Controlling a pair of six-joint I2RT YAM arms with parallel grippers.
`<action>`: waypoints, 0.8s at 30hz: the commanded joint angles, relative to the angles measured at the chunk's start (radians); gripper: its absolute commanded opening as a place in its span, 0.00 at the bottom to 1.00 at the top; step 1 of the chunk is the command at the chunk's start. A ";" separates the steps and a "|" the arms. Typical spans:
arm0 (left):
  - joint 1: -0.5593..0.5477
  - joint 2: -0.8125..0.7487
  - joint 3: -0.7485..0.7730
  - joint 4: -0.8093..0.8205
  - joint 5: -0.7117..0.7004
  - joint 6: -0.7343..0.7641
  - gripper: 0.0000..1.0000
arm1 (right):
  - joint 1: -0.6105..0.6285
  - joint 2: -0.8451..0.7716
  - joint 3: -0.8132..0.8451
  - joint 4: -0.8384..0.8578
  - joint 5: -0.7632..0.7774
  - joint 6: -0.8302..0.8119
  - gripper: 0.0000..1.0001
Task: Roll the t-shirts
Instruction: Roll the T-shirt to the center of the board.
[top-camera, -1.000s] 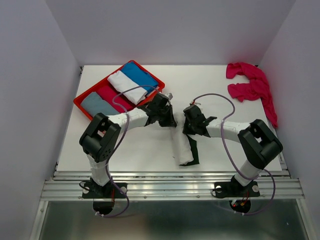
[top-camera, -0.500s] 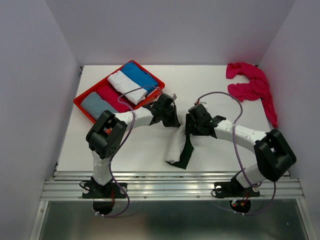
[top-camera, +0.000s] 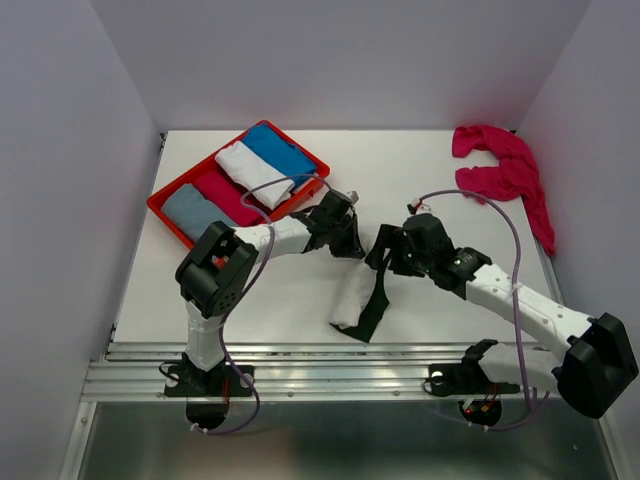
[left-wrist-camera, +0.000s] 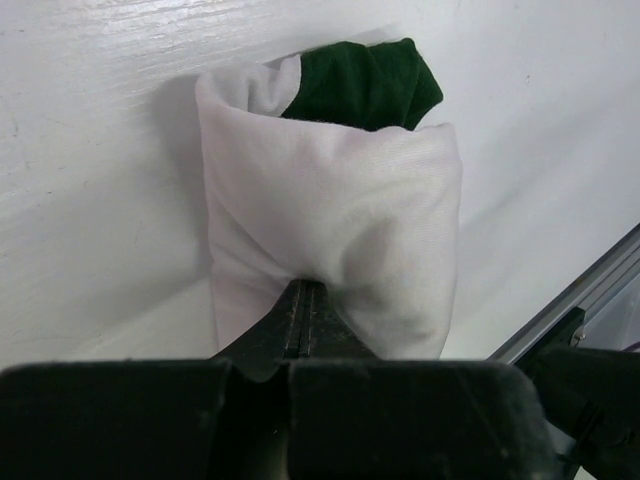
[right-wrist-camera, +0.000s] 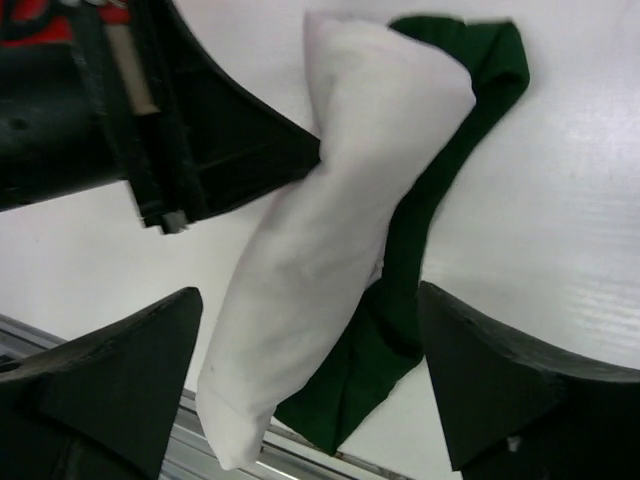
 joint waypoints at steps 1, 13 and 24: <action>-0.019 -0.027 0.031 -0.011 -0.002 0.000 0.00 | 0.004 0.022 -0.065 0.057 -0.009 0.088 0.99; -0.023 -0.041 0.030 -0.017 -0.008 0.007 0.00 | -0.015 0.183 -0.160 0.255 -0.088 0.198 1.00; -0.023 -0.056 0.036 -0.023 -0.011 0.009 0.00 | -0.024 0.211 -0.268 0.321 -0.015 0.230 0.45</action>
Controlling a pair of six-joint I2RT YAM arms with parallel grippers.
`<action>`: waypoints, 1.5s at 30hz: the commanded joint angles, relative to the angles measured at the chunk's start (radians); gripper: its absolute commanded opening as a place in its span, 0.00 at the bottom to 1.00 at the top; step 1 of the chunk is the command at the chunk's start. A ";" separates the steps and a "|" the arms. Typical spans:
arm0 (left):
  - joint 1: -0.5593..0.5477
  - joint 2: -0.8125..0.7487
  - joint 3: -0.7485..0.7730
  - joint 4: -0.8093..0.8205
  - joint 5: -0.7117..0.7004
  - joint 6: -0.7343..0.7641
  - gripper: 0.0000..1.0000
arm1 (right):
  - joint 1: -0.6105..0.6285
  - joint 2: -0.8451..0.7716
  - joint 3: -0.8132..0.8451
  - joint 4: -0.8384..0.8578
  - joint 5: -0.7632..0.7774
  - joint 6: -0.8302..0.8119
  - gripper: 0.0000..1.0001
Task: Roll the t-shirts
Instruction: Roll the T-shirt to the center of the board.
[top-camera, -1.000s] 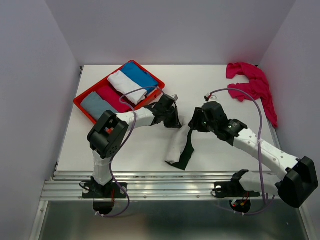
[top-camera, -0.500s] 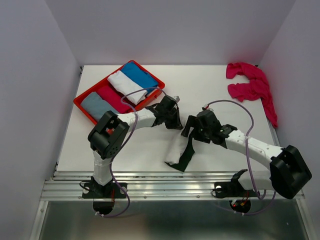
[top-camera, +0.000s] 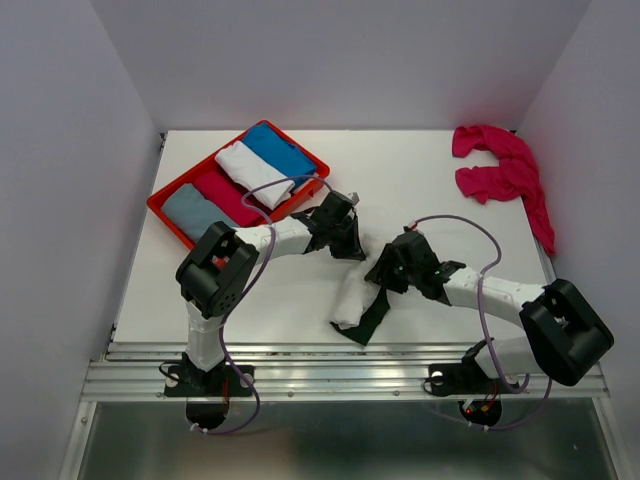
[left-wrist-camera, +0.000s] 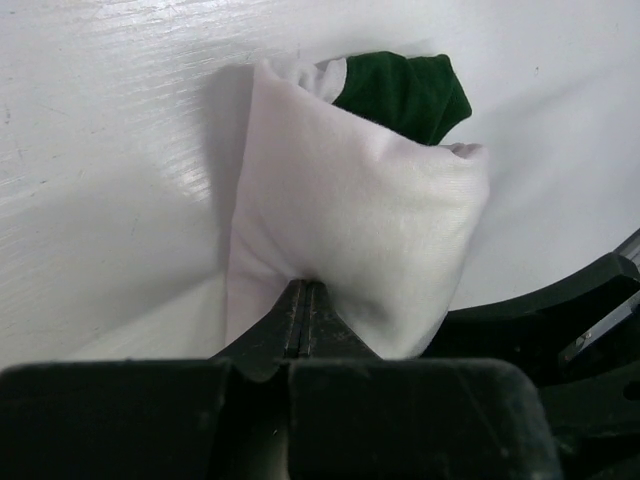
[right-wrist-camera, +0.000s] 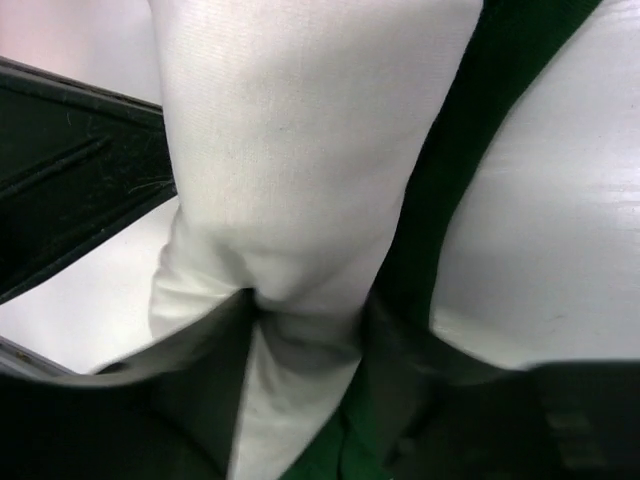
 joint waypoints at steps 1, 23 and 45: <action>-0.010 -0.059 0.036 -0.015 -0.004 0.012 0.00 | -0.011 0.003 -0.049 0.014 0.063 -0.001 0.37; 0.089 -0.449 -0.159 -0.151 -0.142 0.005 0.00 | -0.011 0.364 0.234 0.204 -0.292 -0.372 0.01; 0.210 -0.503 -0.283 -0.154 -0.153 0.016 0.00 | -0.011 0.106 0.278 -0.038 -0.165 -0.248 0.96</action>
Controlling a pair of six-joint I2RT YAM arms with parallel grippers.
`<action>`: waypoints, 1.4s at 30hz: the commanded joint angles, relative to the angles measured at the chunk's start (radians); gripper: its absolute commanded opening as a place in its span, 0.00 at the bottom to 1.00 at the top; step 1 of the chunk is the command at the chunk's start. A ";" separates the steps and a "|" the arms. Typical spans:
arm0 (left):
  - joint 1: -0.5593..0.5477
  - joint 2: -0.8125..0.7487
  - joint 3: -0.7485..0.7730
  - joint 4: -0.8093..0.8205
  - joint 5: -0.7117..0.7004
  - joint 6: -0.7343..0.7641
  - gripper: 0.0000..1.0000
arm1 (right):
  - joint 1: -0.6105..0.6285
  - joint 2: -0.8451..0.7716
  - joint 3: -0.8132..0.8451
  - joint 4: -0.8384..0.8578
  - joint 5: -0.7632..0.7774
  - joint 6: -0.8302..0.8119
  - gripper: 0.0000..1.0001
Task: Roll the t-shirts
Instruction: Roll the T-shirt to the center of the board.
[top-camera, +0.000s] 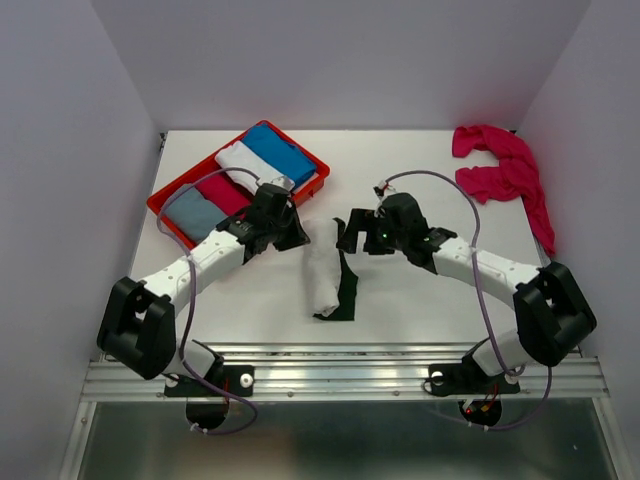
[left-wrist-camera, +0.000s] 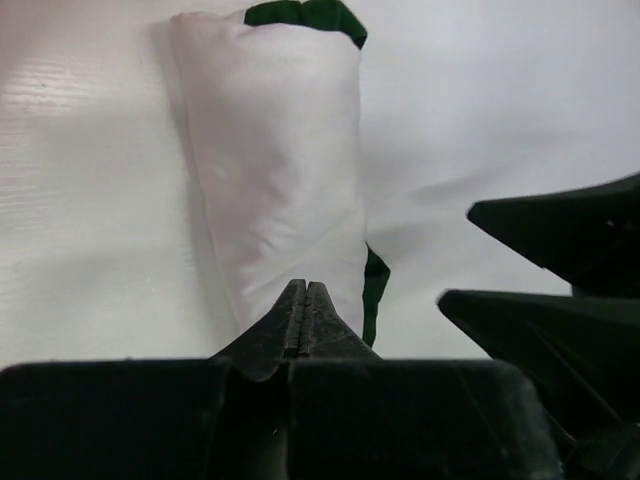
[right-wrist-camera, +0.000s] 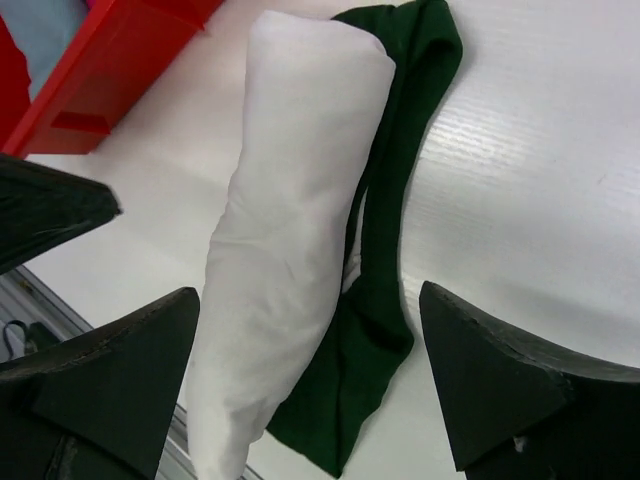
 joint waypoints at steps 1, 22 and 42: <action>-0.001 0.052 -0.041 0.046 0.011 0.002 0.00 | 0.002 -0.075 -0.082 -0.039 0.004 0.139 0.98; 0.010 0.074 -0.039 0.074 -0.001 -0.013 0.00 | 0.362 -0.011 0.001 -0.152 0.353 0.207 1.00; 0.042 0.034 -0.027 0.062 0.036 0.016 0.00 | 0.318 -0.190 -0.344 0.269 0.341 0.428 0.01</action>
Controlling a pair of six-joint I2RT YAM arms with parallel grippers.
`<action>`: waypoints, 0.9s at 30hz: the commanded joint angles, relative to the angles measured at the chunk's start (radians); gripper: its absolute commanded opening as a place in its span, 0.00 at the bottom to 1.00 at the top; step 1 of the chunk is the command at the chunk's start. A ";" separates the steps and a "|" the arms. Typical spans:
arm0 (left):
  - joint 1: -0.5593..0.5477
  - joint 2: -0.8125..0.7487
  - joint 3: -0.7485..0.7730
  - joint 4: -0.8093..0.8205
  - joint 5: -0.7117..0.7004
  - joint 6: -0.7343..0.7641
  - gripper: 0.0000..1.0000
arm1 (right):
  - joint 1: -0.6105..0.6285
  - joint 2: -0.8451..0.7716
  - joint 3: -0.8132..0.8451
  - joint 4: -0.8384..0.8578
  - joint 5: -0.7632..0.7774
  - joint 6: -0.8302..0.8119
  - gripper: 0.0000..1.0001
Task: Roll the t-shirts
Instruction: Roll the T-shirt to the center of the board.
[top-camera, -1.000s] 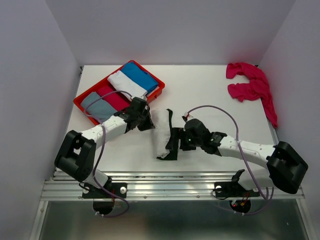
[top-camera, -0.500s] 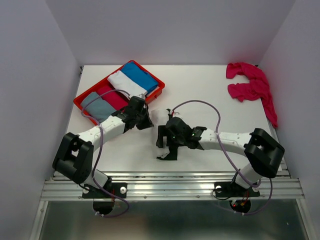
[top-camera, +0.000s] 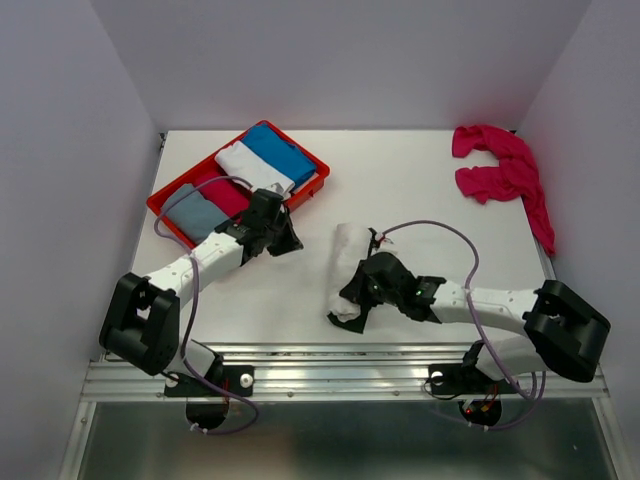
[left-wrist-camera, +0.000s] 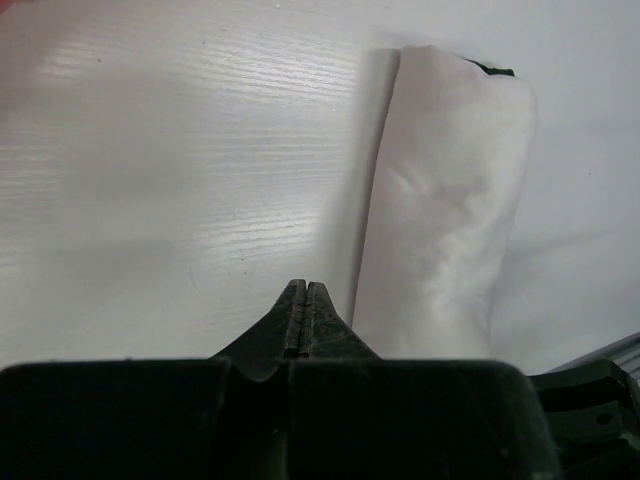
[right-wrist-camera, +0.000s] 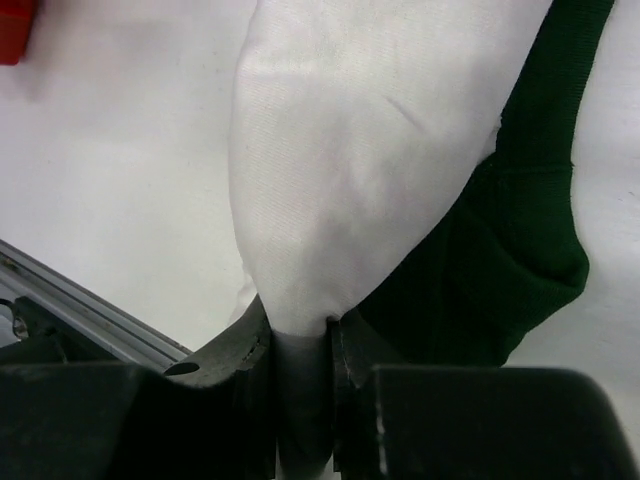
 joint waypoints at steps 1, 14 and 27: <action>-0.018 0.012 0.065 0.015 0.028 0.023 0.00 | -0.033 -0.096 -0.129 0.240 -0.017 0.058 0.01; -0.098 0.116 0.170 0.028 0.037 0.003 0.00 | -0.033 -0.254 -0.465 0.415 0.025 0.294 0.01; -0.273 0.360 0.389 0.031 0.097 0.060 0.00 | -0.033 -0.239 -0.594 0.521 0.000 0.350 0.01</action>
